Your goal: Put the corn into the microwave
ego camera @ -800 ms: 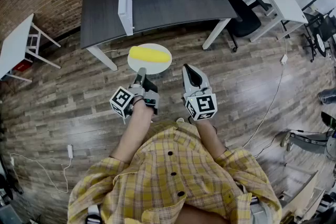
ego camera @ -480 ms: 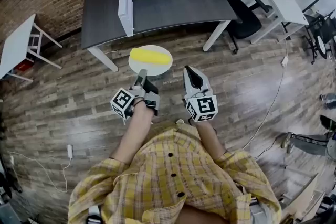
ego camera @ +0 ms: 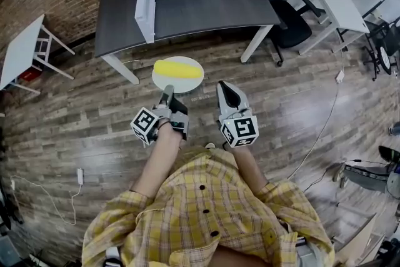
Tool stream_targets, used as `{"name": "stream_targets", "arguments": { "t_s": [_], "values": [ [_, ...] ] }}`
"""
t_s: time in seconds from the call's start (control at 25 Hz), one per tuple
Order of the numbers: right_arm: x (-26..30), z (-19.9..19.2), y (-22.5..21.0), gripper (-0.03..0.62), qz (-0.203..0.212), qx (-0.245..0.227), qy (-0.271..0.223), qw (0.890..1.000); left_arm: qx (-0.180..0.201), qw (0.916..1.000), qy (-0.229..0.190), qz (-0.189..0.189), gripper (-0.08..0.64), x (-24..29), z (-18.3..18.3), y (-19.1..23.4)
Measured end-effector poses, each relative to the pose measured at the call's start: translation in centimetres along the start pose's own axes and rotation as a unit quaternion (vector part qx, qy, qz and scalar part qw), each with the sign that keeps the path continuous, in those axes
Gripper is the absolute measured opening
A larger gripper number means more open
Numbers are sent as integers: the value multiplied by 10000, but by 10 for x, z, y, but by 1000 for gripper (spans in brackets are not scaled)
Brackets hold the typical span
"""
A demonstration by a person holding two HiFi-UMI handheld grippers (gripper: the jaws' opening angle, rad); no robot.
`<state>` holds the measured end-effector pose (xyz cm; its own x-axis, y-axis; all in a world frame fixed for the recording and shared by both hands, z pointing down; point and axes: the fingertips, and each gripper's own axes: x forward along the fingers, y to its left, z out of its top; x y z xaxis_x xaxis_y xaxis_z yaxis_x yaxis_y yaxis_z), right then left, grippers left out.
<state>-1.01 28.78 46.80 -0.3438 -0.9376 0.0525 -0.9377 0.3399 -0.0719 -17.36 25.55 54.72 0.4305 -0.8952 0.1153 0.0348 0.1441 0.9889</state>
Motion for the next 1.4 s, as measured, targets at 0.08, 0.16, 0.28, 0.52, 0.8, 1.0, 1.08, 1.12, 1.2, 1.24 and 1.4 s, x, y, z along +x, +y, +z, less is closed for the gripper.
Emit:
{"name": "stream_targets", "arguments": {
  "t_s": [0.08, 0.16, 0.28, 0.52, 0.8, 1.0, 1.08, 1.12, 1.2, 1.24, 1.4],
  "values": [
    [2, -2, -1, 0, 30, -6, 33, 10000, 17, 10000, -21, 10, 24, 2, 1, 0],
    [-5, -4, -8, 2, 65, 1, 27, 10000, 84, 10000, -51, 3, 23, 4, -7, 1],
    [-23, -7, -28, 2, 114, 34, -20, 9999, 161, 9998, -106, -61, 23, 7, -30, 2],
    [-42, -13, -53, 2, 57, 64, 16, 10000, 0, 9998, -195, -35, 21, 11, -53, 6],
    [-39, -18, -67, 2, 107, 112, 52, 9999, -193, 9995, -249, -88, 21, 25, -62, 5],
    [-23, -19, -75, 3, 180, 52, 85, 9998, -231, 9993, -294, -91, 21, 43, -55, 9],
    [-16, -19, -79, 3, 176, -27, 74, 9998, -201, 9993, -313, -79, 21, 49, -51, 13],
    [-11, -18, -81, 3, 172, -52, 62, 9998, -207, 9992, -325, -86, 21, 54, -49, 14],
    [-4, -17, -85, 3, 173, -87, 25, 9998, -204, 9992, -340, -62, 21, 63, -46, 18],
    [0, -16, -87, 3, 186, -93, 11, 9998, -190, 9992, -339, -42, 20, 67, -45, 19],
    [23, -17, -94, 3, 296, -42, 18, 9996, -212, 9991, -341, -106, 20, 91, -40, 16]
  ]
}}
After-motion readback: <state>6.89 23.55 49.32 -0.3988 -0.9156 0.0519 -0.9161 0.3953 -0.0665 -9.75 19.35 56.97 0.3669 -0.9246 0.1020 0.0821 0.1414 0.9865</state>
